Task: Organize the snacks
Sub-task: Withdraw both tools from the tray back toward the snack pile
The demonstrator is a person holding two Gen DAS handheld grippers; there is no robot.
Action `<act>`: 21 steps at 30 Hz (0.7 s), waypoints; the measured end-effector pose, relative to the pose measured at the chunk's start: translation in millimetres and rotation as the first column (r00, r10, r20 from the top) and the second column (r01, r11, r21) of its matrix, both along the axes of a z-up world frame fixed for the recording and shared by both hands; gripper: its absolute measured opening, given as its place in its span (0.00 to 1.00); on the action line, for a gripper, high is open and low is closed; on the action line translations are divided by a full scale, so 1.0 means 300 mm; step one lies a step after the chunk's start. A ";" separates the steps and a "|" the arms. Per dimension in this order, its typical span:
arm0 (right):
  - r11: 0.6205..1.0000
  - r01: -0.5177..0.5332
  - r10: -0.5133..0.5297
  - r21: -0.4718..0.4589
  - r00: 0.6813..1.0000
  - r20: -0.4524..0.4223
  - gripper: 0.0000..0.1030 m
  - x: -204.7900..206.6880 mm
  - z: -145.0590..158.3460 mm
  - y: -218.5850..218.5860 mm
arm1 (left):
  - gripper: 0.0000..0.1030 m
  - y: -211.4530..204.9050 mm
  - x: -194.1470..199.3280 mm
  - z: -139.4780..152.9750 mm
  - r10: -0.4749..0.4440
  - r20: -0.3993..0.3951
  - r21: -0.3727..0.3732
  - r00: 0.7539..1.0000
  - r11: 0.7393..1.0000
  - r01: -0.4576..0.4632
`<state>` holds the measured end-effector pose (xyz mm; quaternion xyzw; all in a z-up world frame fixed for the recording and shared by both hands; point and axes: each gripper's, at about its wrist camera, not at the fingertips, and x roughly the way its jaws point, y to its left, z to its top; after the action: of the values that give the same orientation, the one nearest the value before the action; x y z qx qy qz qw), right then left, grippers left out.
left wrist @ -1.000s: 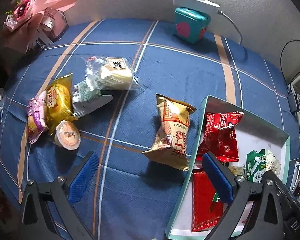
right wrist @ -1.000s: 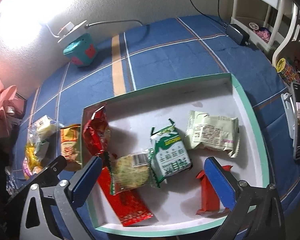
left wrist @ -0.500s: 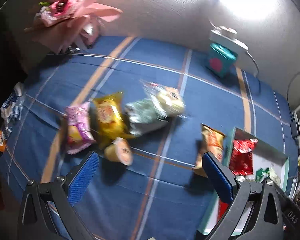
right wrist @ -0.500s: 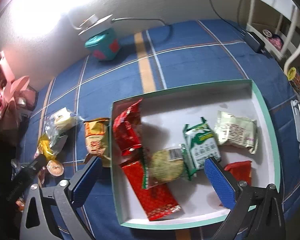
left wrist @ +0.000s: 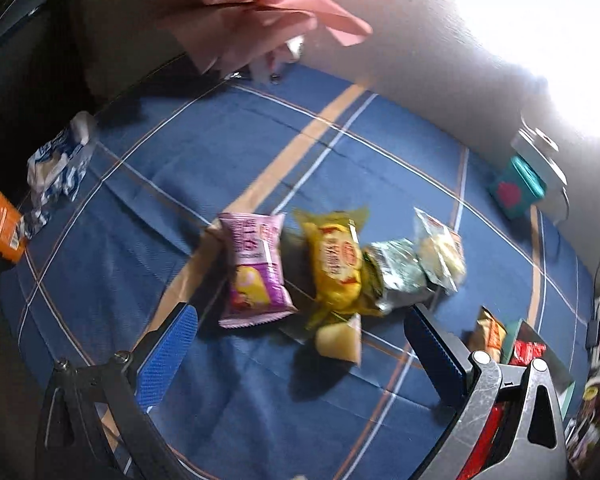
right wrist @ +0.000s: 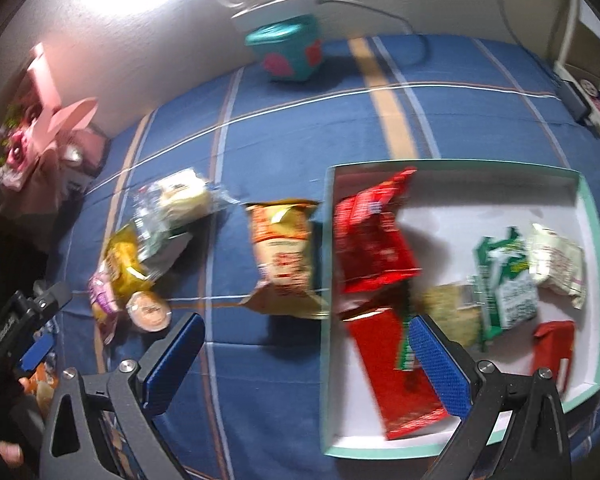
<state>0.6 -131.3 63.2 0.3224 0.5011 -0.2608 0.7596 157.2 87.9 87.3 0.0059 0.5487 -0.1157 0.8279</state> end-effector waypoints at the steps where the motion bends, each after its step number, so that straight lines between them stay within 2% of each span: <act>1: 1.000 -0.009 0.009 0.004 1.000 0.009 1.00 0.012 -0.001 0.010 | 1.00 0.006 0.005 -0.003 0.005 -0.005 -0.002 1.000 1.000 -0.005; 11: 1.000 -0.021 0.022 -0.014 0.999 0.038 0.98 0.077 -0.024 0.029 | 1.00 -0.052 0.023 -0.074 -0.036 -0.073 -0.019 0.997 0.999 0.035; 13: 0.999 -0.030 0.031 -0.025 0.999 0.033 0.93 0.089 -0.030 0.028 | 1.00 -0.074 0.026 -0.096 -0.054 -0.095 -0.022 0.994 0.998 0.052; 17: 0.999 -0.046 0.046 -0.021 0.999 0.021 0.90 0.117 -0.056 0.023 | 1.00 -0.102 0.038 -0.138 -0.059 -0.131 -0.026 0.990 0.998 0.056; 21: 0.998 -0.062 0.062 -0.017 0.998 0.014 0.79 0.145 -0.079 0.022 | 1.00 -0.120 0.053 -0.186 -0.055 -0.165 -0.022 0.985 0.998 0.052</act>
<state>44.1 -124.7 39.5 0.3023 0.5032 -0.2388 0.7736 173.2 51.9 31.5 0.0036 0.6142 -0.1430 0.7761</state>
